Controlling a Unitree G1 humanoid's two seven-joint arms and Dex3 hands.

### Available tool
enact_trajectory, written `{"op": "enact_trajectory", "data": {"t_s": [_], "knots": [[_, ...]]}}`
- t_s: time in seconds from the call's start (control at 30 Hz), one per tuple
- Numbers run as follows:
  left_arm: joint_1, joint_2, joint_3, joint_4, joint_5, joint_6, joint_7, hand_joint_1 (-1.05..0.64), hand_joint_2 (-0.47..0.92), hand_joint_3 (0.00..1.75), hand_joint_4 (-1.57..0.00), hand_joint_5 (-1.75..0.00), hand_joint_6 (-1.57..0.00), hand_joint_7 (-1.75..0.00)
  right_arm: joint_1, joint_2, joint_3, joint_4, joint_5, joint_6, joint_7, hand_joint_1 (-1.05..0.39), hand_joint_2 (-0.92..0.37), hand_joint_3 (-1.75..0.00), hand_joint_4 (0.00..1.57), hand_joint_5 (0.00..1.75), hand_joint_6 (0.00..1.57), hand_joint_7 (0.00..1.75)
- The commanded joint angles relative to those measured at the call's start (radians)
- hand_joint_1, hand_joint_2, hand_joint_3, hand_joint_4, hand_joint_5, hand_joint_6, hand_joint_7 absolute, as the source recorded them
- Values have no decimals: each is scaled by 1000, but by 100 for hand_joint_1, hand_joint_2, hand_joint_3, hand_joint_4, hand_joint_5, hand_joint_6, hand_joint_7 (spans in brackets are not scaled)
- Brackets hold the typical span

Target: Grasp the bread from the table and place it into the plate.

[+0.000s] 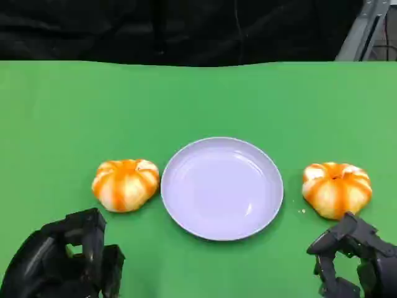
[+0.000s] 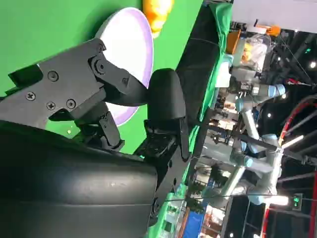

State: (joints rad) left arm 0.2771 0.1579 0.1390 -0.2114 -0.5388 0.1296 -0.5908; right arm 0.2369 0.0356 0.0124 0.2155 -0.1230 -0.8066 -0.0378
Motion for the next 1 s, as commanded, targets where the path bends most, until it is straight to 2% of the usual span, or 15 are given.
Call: {"op": "enact_trajectory", "data": {"t_s": [0.03, 0.2, 0.37, 0.5, 0.63, 0.77, 0.8, 0.83, 0.87, 0.93, 1.0], "knots": [[0, 5, 3, -7, 5, -7, 14, 29, 59, 175, -114, -175, -97, -175, 2, -15, -4, 1, 18, -2, 4, -11, -68, -93, 80, 175, 73, 151], [-1, 5, 2, -3, 0, -10, 9, 28, 59, 175, -114, -175, -97, -175, 14, -9, -4, -25, 9, 26, -3, -11, -67, -92, 80, 175, 74, 151], [0, 5, 1, -5, 1, -9, 12, 28, 59, 175, -114, -175, -97, -175, 6, -8, -5, -7, 11, 7, -5, -11, -68, -91, 81, 175, 74, 151], [-1, 6, 3, -5, -2, -2, 13, 28, 59, 175, -114, -175, -97, -175, 17, -8, -3, -33, 5, 36, -4, -11, -65, -95, 80, 175, 73, 152], [-2, 8, 2, -4, -2, -4, 9, 28, 59, 175, -114, -175, -97, -175, 12, -10, -3, -21, 17, 26, 1, -11, -66, -94, 80, 175, 73, 151], [-1, 2, 2, -1, 3, -17, 11, 28, 58, 175, -114, -175, -97, -175, 12, -10, -3, -21, 12, 22, -1, -11, -67, -93, 80, 175, 73, 150], [6, -8, -1, -4, 62, -82, 36, 28, 58, 175, -114, -175, -97, -175, 9, -12, -3, -16, 12, 16, 0, -12, -67, -92, 80, 175, 73, 150], [11, -20, -2, -1, 115, -149, 57, 30, 51, 169, -99, -175, -86, -175, 8, -14, -4, -12, 12, 12, 1, -11, -67, -93, 80, 175, 73, 150], [13, -31, -3, 13, 184, -249, 77, 30, 48, 166, -90, -175, -79, -175, 8, -14, -4, -12, 12, 12, 0, -11, -67, -93, 80, 175, 73, 150], [8, -42, -4, 53, 298, -418, 113, 20, 41, 149, -66, -170, -64, -164, 5, -13, -5, -9, 10, 6, -2, -12, -66, -94, 80, 175, 73, 151], [0, -38, -4, 95, 432, -573, 170, 5, 43, 115, -50, -142, -62, -127, 6, -14, -5, -12, 12, 11, 0, -11, -66, -95, 80, 175, 73, 151]]}}
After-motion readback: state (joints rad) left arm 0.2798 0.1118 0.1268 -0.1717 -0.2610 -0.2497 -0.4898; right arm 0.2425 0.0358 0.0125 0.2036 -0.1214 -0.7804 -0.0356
